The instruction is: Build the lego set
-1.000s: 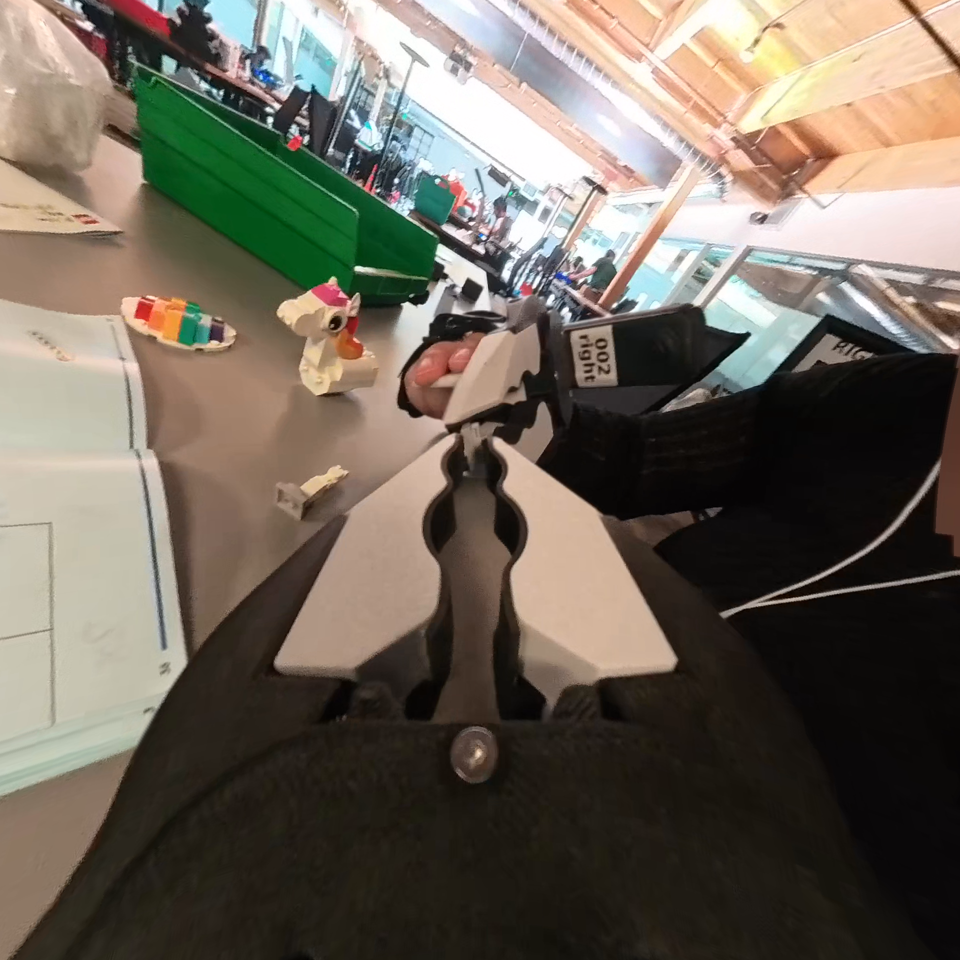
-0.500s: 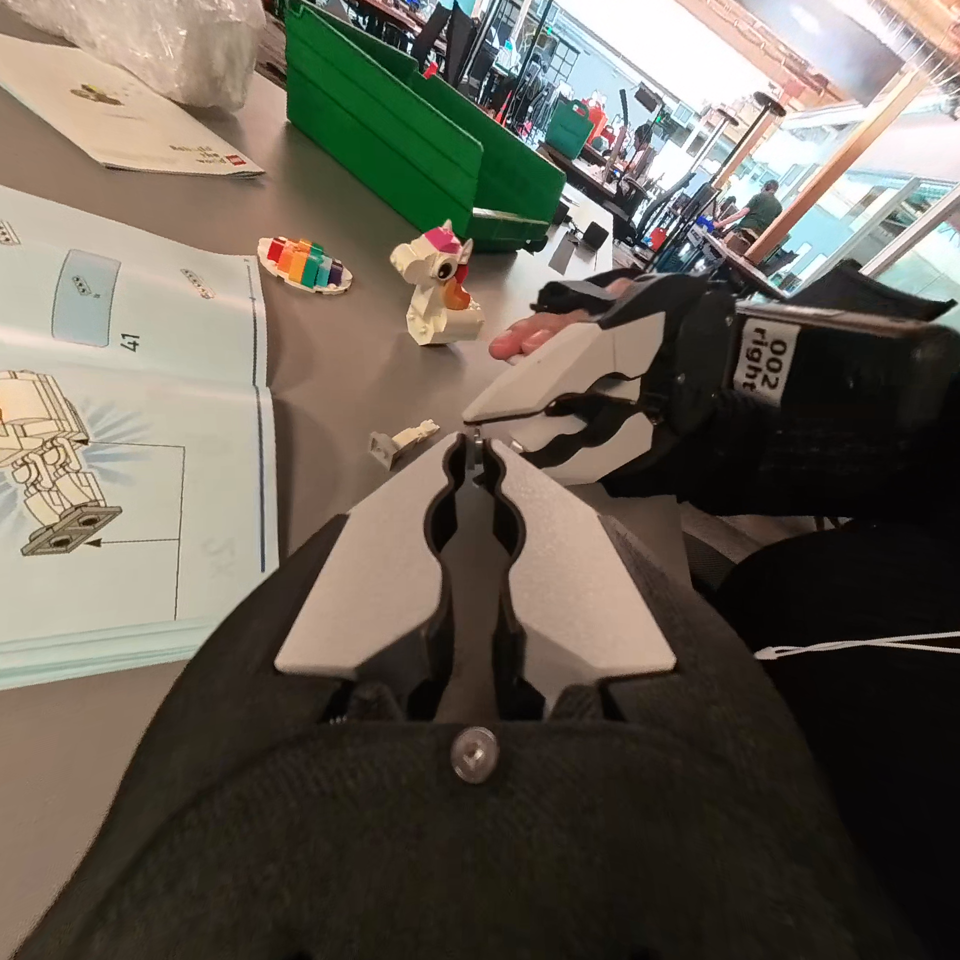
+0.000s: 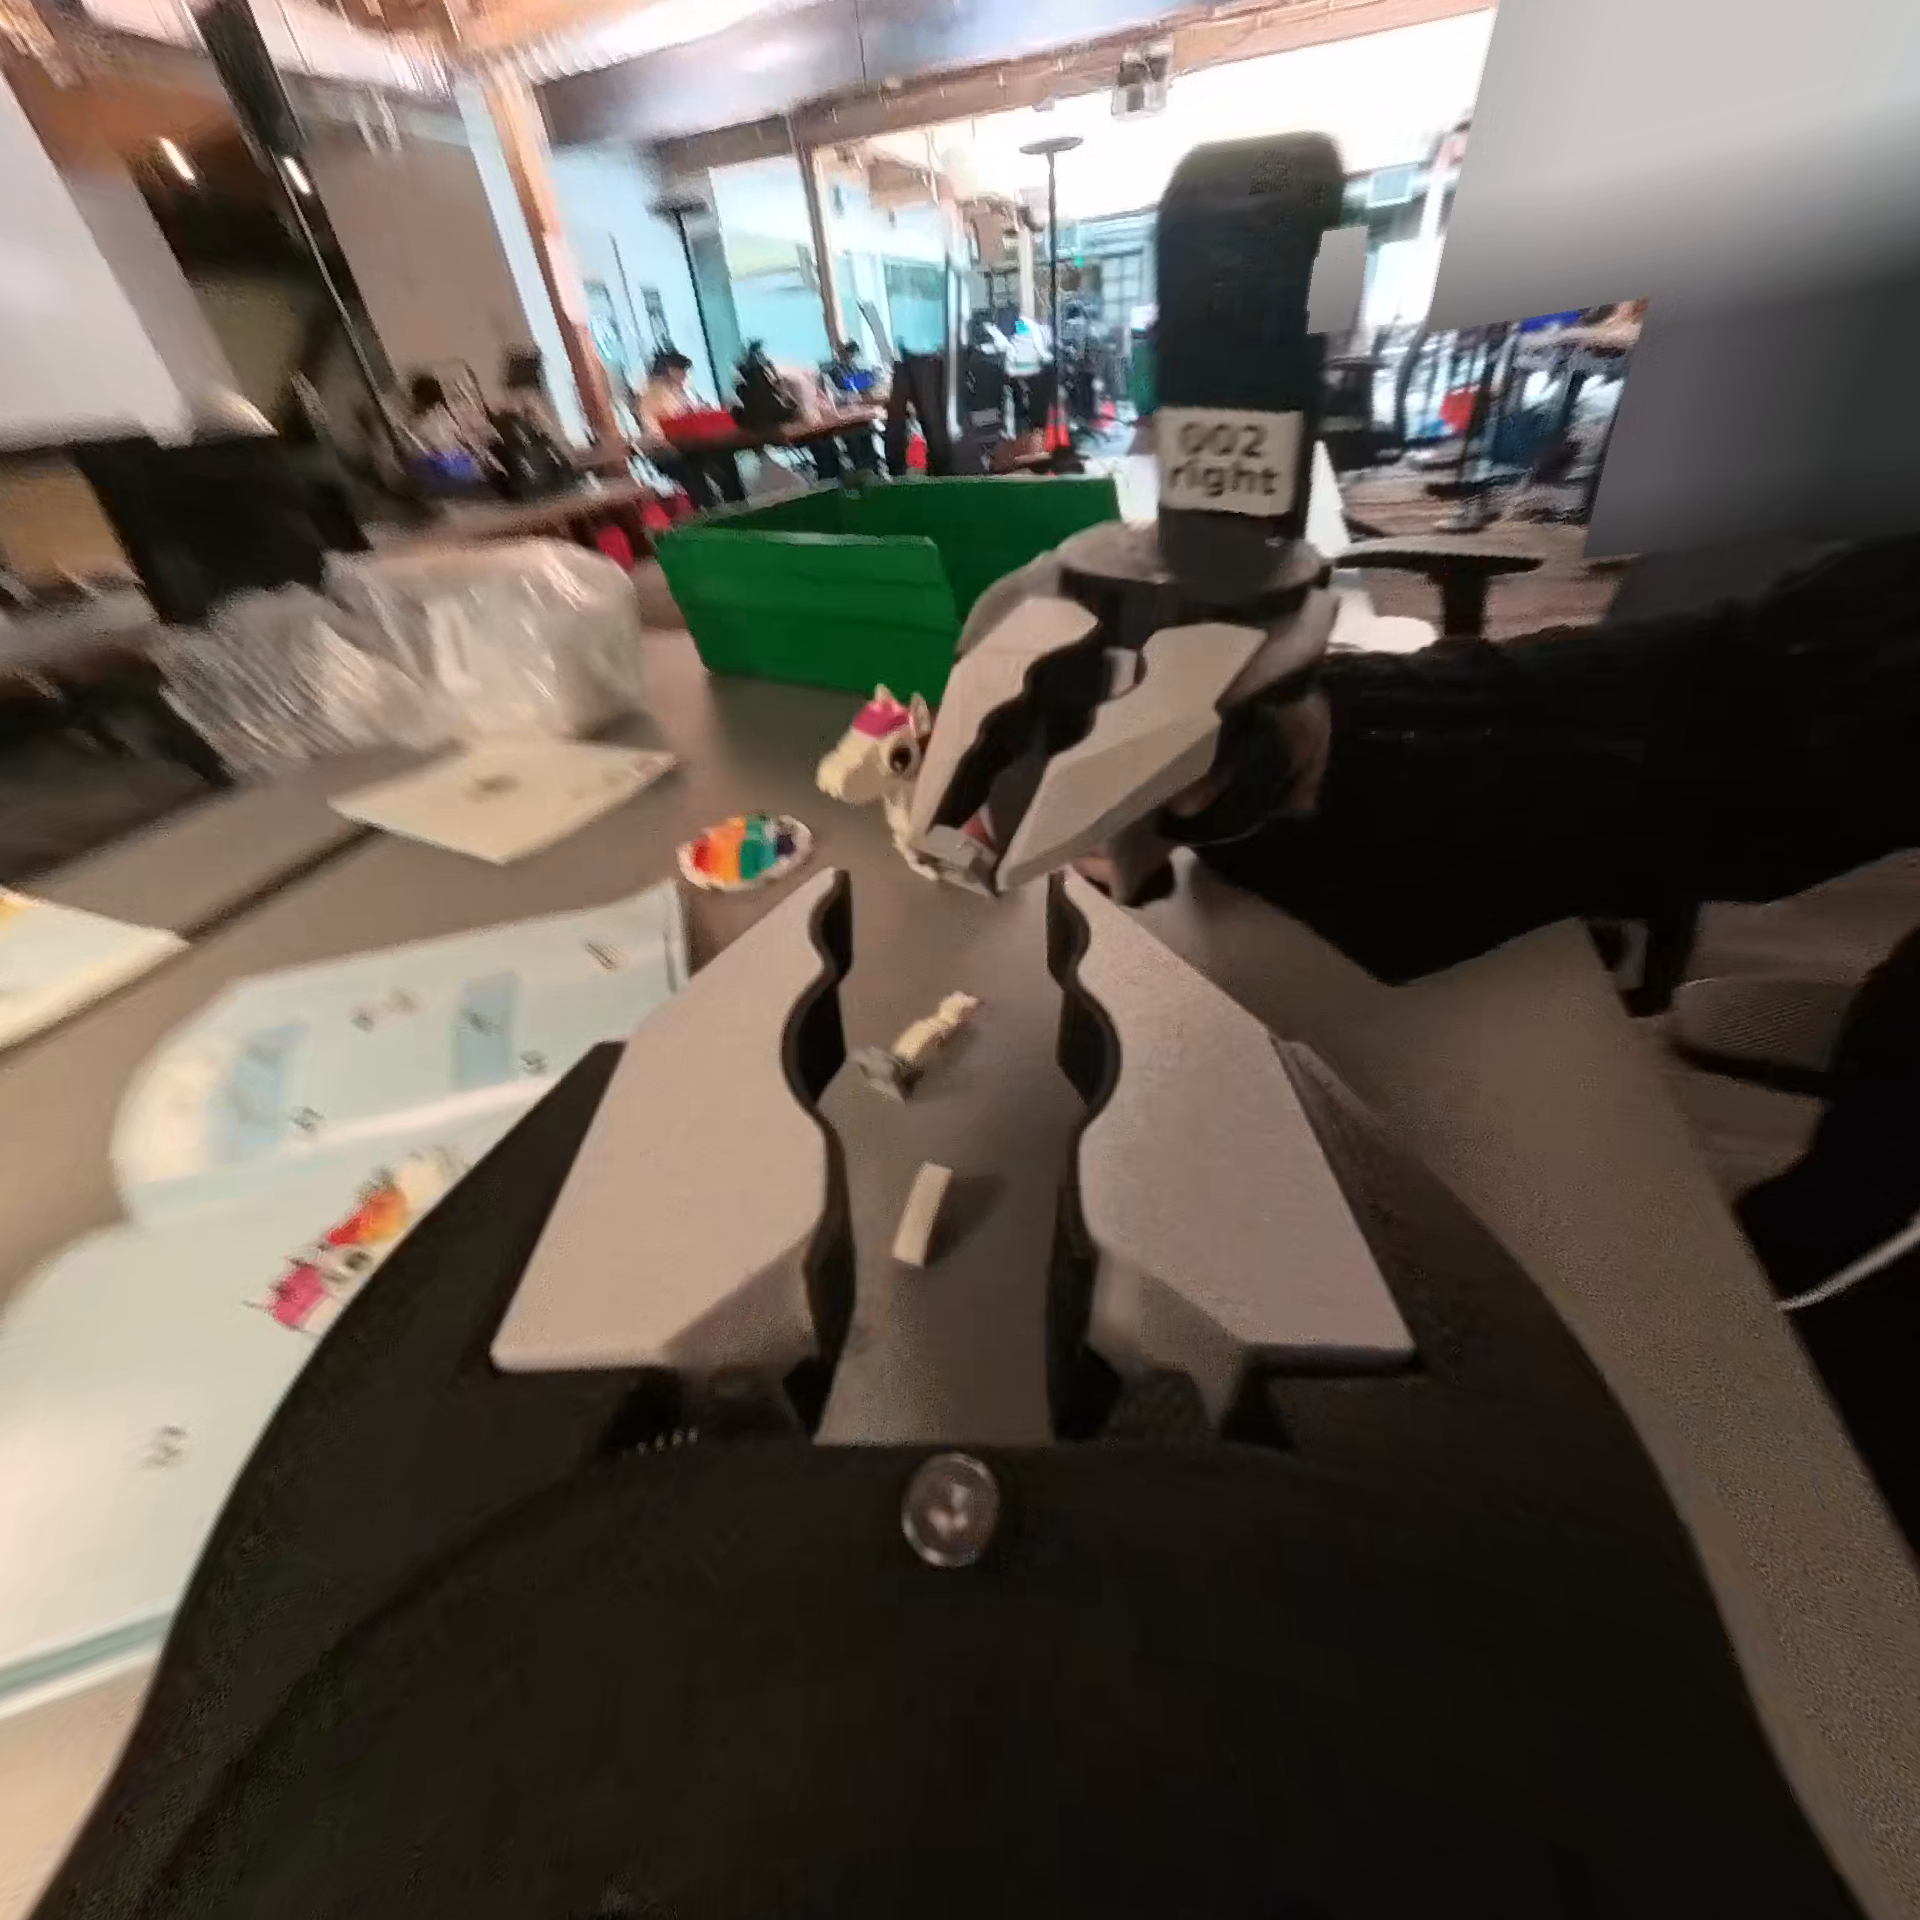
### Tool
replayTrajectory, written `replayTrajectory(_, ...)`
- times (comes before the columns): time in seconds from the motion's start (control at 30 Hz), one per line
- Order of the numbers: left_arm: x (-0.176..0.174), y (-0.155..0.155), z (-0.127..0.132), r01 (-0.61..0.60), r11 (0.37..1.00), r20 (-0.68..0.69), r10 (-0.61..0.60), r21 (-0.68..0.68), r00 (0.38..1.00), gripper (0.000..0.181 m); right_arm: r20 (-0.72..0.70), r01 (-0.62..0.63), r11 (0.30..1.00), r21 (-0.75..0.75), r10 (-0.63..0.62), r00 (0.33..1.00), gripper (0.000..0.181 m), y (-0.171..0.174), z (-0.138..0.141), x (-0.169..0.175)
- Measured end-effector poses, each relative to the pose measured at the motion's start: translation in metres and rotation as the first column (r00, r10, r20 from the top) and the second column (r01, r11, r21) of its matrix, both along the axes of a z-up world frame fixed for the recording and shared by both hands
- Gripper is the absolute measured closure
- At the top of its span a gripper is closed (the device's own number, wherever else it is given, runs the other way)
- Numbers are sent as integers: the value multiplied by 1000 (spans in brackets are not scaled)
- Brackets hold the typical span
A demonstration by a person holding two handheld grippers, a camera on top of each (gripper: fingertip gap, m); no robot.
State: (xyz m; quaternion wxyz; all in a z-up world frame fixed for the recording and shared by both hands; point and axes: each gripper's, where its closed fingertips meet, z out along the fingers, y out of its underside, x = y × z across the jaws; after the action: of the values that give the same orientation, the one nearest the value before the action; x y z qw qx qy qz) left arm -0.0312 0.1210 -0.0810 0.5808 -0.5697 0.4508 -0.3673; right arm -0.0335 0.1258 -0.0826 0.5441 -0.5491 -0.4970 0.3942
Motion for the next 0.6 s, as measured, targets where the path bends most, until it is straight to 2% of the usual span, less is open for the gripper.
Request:
replayTrajectory(0.07,0,-6,7,-14,995,13,13,94,1000,149,-108,-88,984,-154,72,992,168,-5,8,1)
replayTrajectory(0.13,3,-12,8,19,998,27,-21,64,999,153,-167,-159,962,-221,123,978,168,-10,12,1)
replayTrajectory(0.2,5,-16,12,106,992,107,-98,-74,989,151,-181,-195,963,-189,161,970,168,-15,12,0)
replayTrajectory(0.27,4,-21,18,224,953,212,-181,-205,961,151,-160,-221,967,-123,200,967,168,-23,10,-2)
replayTrajectory(0.33,2,-22,20,303,911,282,-224,-280,933,155,-139,-248,965,-90,234,962,168,-30,8,-4)
replayTrajectory(0.47,3,-26,14,361,878,288,-275,-315,917,157,-146,-265,962,-68,253,956,168,-34,9,-5)
replayTrajectory(0.6,4,-29,13,355,892,267,-283,-279,921,161,-175,-266,961,-73,250,952,168,-33,14,-3)
